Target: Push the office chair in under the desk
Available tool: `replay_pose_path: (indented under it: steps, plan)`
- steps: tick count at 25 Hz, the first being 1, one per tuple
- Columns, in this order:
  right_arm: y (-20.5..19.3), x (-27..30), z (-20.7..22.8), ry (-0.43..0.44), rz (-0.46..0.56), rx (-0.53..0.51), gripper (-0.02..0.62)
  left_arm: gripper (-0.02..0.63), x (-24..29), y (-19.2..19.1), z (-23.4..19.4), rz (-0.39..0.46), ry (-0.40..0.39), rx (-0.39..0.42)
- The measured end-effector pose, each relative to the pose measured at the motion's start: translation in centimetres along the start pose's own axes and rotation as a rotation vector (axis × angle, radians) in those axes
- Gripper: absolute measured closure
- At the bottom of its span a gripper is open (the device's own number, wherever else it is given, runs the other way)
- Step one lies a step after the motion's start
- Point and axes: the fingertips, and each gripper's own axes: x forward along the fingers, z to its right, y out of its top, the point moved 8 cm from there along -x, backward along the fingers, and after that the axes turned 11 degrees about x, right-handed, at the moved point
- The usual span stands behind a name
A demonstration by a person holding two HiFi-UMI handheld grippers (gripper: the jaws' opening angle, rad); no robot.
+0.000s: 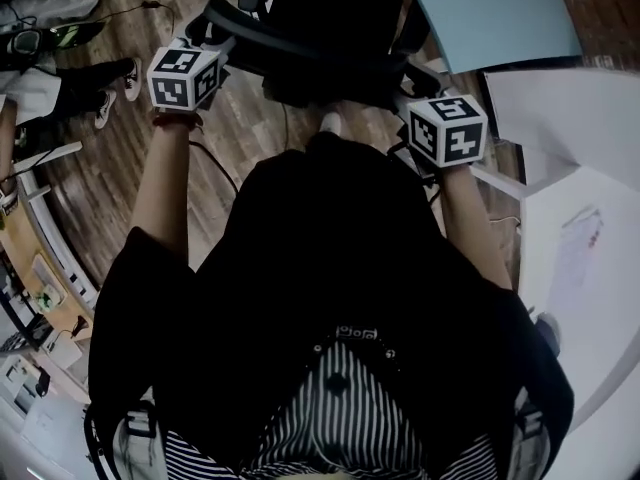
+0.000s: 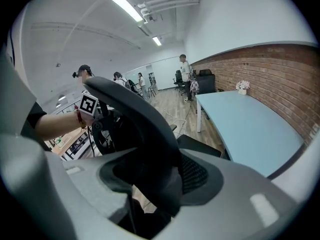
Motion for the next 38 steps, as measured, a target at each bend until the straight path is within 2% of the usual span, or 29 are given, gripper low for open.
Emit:
replay_pose_path:
  steps: [4, 10, 16, 20, 27, 34, 38]
  plan:
    - [1.8, 1.1, 1.1, -0.004, 0.004, 0.010, 0.374, 0.302, 2.1, 0.6, -1.5, 0.023, 0.014, 0.002]
    - [3.5, 2.8, 1.7, -0.037, 0.029, 0.036, 0.374, 0.302, 4.9, 1.0, -4.1, 0.036, -0.019, 0.024]
    - [6.4, 5.3, 1.6, -0.074, 0.037, 0.075, 0.374, 0.302, 8.7, 2.4, -8.6, 0.049, -0.089, 0.053]
    - [8.9, 7.7, 1.4, -0.084, 0.005, 0.097, 0.374, 0.302, 11.2, 3.1, -12.1, 0.064, -0.128, 0.065]
    - [12.8, 11.7, 1.4, -0.228, 0.075, 0.222, 0.374, 0.304, 17.8, 5.3, -18.0, 0.089, -0.275, 0.131]
    - [16.9, 14.8, 2.8, -0.366, 0.144, 0.307, 0.371, 0.305, 24.4, 8.1, -22.3, 0.127, -0.349, 0.192]
    - [19.6, 16.5, 4.3, -0.407, 0.157, 0.326, 0.371, 0.305, 28.1, 9.8, -24.4, 0.141, -0.382, 0.212]
